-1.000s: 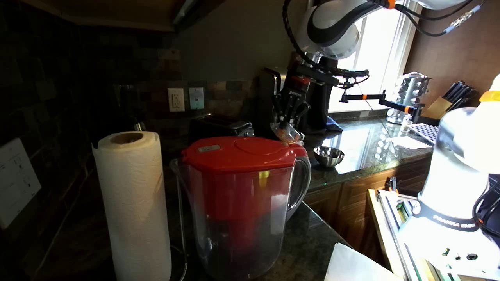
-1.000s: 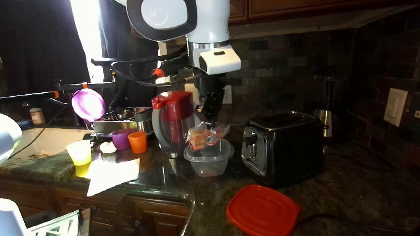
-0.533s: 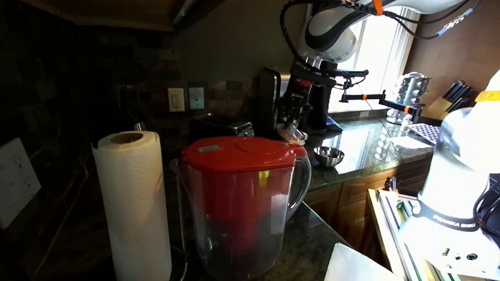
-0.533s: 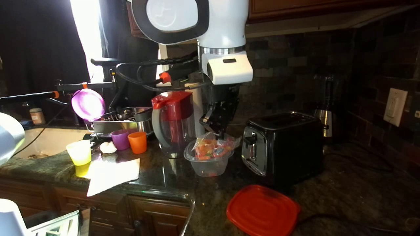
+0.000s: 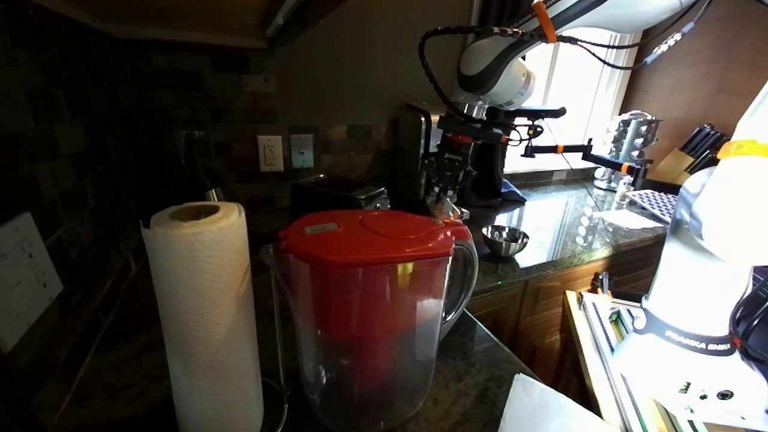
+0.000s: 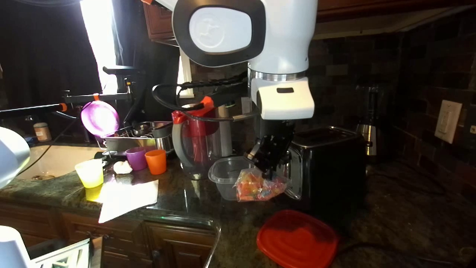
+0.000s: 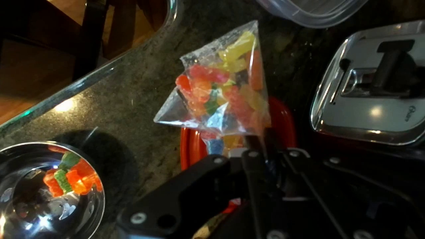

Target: Put some of the contents of the plastic bag into the plastic bowl

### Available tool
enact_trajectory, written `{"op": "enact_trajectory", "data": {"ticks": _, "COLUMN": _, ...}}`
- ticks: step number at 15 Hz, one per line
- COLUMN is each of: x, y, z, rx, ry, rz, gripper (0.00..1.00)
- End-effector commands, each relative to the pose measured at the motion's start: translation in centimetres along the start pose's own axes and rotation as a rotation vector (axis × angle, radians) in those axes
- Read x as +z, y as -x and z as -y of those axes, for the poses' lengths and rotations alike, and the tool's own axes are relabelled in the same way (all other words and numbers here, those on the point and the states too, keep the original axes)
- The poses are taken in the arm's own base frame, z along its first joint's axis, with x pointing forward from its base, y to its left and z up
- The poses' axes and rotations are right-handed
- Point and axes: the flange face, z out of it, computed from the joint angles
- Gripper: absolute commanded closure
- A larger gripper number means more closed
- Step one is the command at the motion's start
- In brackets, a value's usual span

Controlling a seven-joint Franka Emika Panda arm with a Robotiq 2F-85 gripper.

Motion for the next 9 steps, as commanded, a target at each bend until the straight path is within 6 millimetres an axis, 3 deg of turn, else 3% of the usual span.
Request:
{"op": "enact_trajectory", "data": {"ticks": 1, "x": 1.0, "y": -2.5, "z": 0.9, "rx": 0.057, "ry": 0.007, "rz": -0.016, "gripper": 0.97}}
{"op": "enact_trajectory", "data": {"ticks": 9, "x": 4.8, "y": -6.3, "z": 2.4, "rx": 0.111, "ry": 0.021, "rz": -0.047, "gripper": 0.97}}
